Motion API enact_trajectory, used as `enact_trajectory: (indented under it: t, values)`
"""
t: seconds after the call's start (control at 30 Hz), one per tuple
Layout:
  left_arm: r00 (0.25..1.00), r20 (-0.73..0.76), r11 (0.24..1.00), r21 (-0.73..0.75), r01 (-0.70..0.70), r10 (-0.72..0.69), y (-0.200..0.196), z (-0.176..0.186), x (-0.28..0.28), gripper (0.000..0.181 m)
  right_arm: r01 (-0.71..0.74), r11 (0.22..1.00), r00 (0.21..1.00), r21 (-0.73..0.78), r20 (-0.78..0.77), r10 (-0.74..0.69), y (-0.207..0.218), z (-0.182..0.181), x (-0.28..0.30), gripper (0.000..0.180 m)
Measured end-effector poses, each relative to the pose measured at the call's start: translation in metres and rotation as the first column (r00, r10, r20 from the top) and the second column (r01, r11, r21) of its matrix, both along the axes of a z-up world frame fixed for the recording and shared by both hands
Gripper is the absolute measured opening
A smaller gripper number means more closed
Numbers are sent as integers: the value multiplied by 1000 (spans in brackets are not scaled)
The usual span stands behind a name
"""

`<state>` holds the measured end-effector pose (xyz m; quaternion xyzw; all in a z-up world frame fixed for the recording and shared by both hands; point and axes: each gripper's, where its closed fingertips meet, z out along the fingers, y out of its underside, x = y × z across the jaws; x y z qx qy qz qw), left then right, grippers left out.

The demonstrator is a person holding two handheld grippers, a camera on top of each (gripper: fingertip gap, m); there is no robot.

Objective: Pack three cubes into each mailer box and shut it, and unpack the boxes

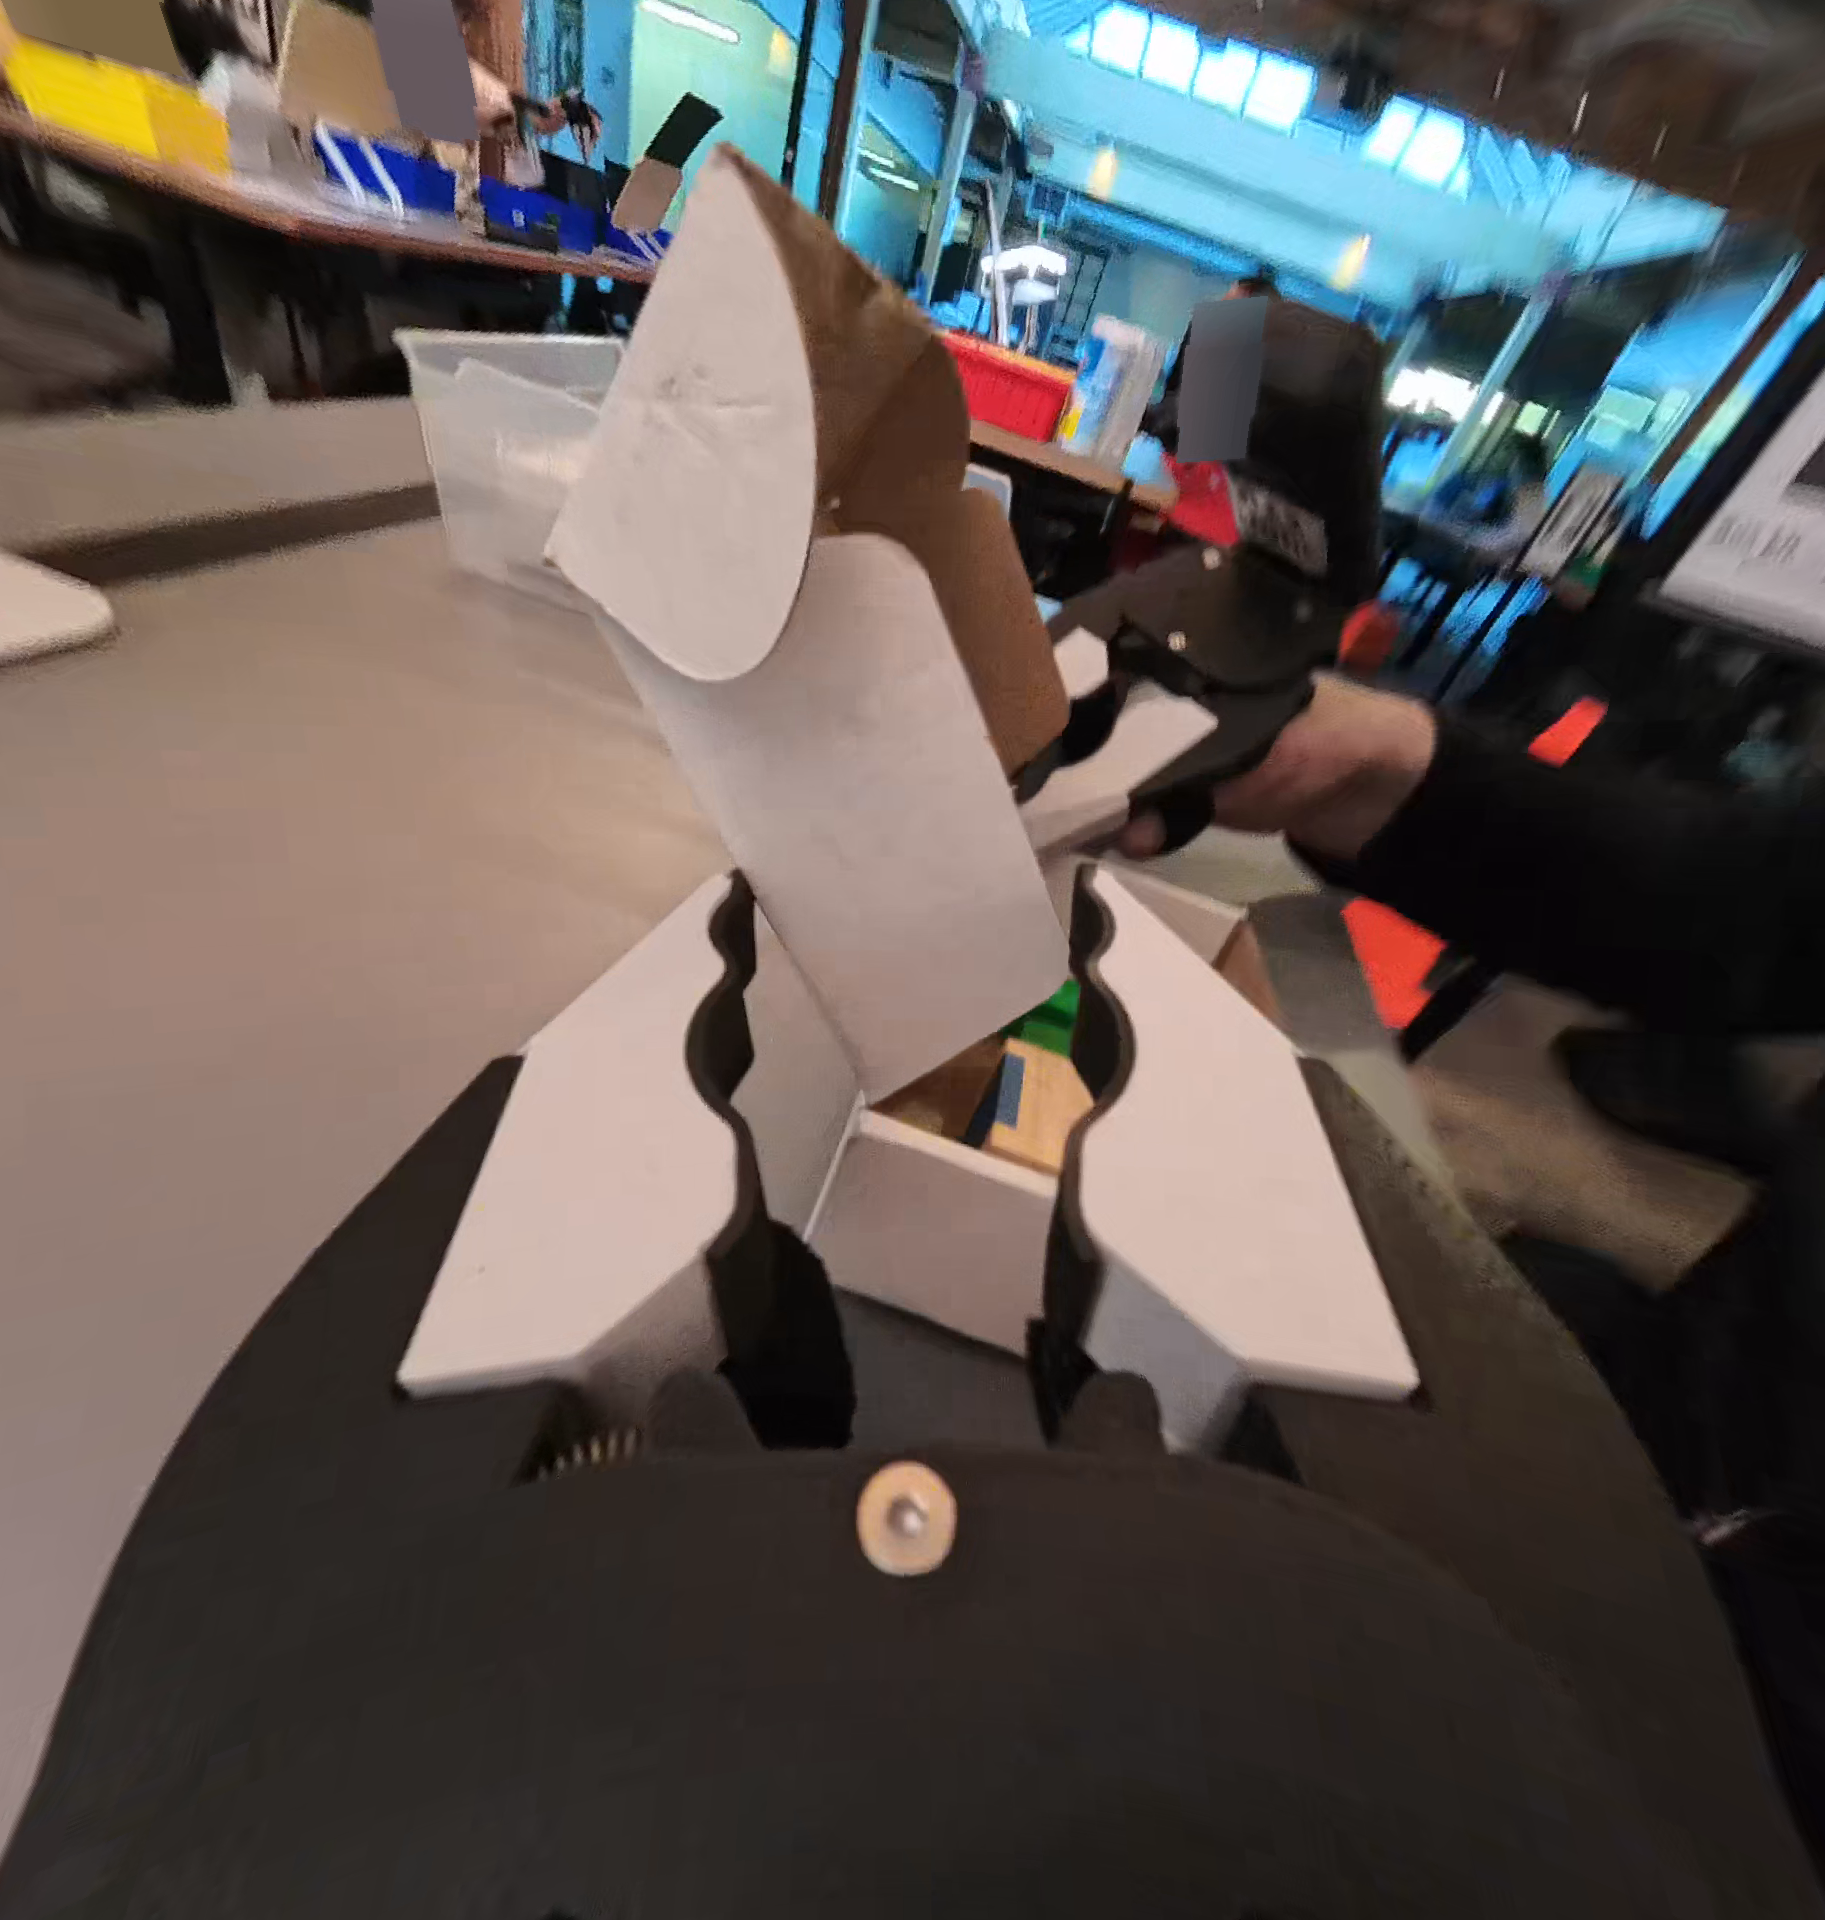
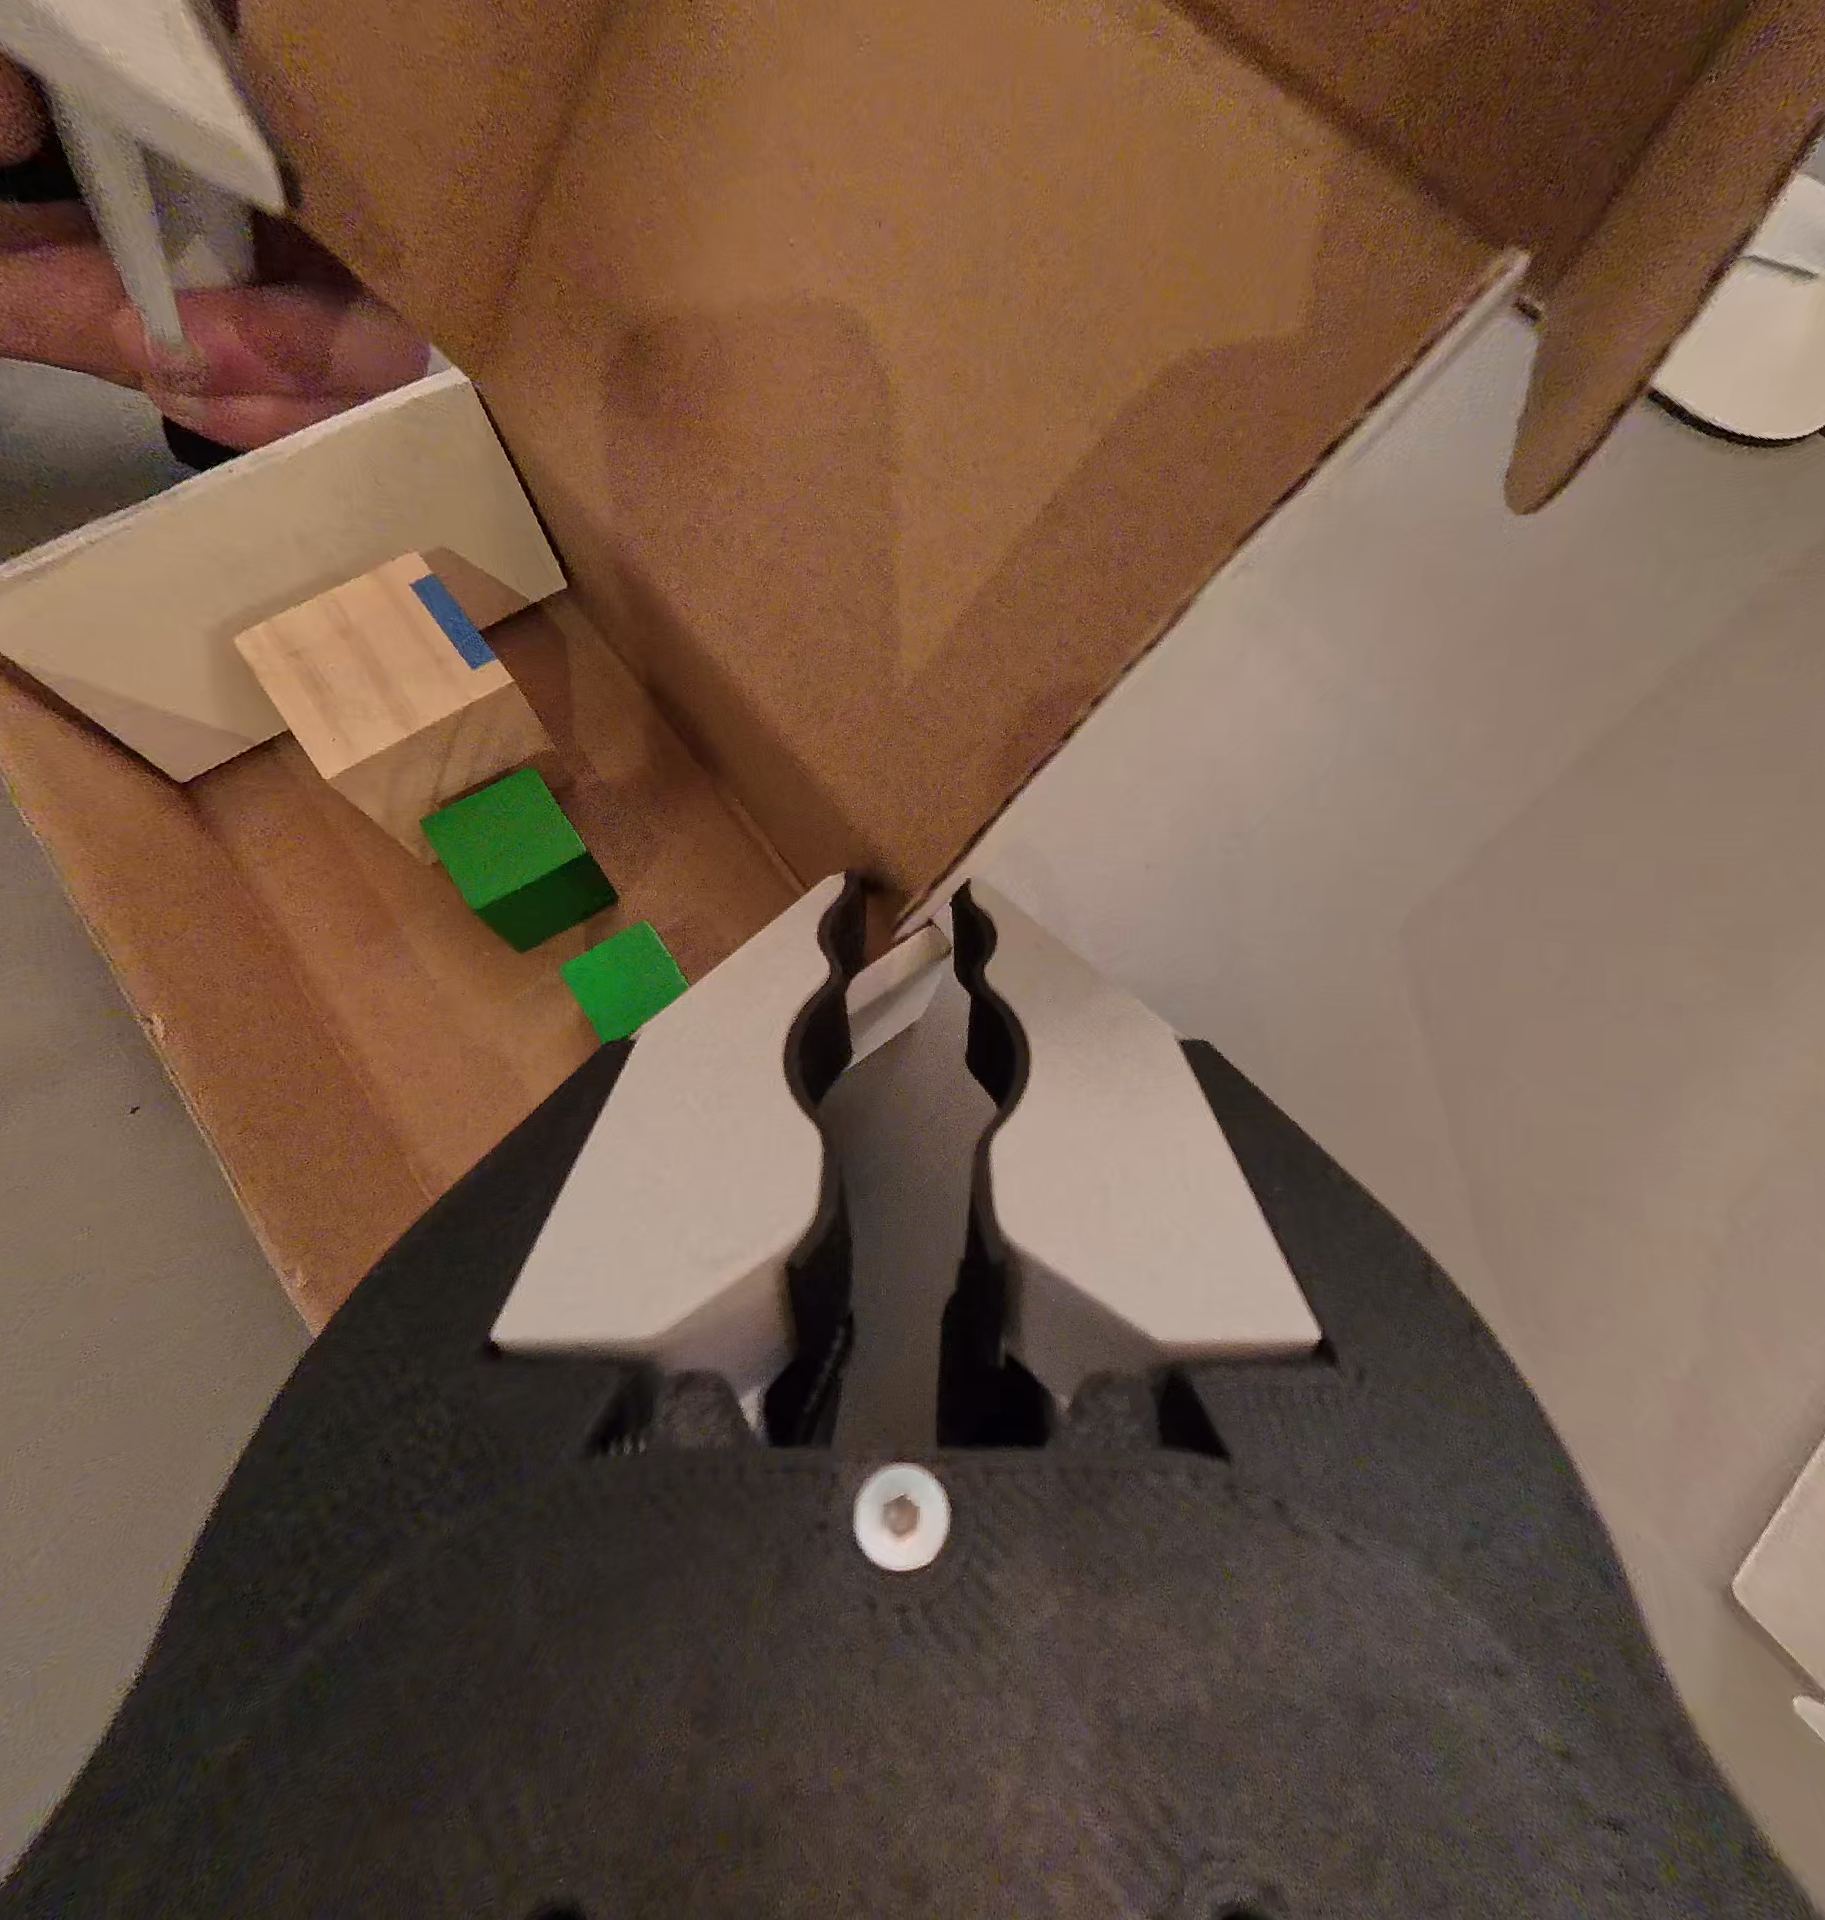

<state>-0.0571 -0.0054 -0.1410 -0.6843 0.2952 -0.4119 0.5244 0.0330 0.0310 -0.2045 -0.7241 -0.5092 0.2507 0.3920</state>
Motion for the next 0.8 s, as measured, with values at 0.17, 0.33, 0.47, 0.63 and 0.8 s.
enact_trajectory:
  t: [0.17, 0.33, 0.47, 0.63, 0.8]
  values:
    - [983, -173, 980, 198, -28, 63, -20, -10, 2, 56, -20, 999, 1000, 34, 1, 20, -6, 2, -2, 13]
    - [961, -257, 968, 248, -35, 101, -21, -17, 4, 55, -140, 984, 990, 112, 38, 136, -19, 7, 0, 40]
    - [961, -265, 970, 243, -16, 82, -23, -18, 8, 55, -278, 959, 960, 58, -31, 280, -47, 19, 6, 76]
    - [966, -254, 973, 229, 15, 45, -26, -18, 9, 53, -364, 931, 894, 13, -276, 354, -54, 61, 24, 75]
    - [964, -266, 975, 213, 66, -7, -30, -20, 12, 53, -332, 942, 893, -38, -335, 301, -29, 69, 27, 29]
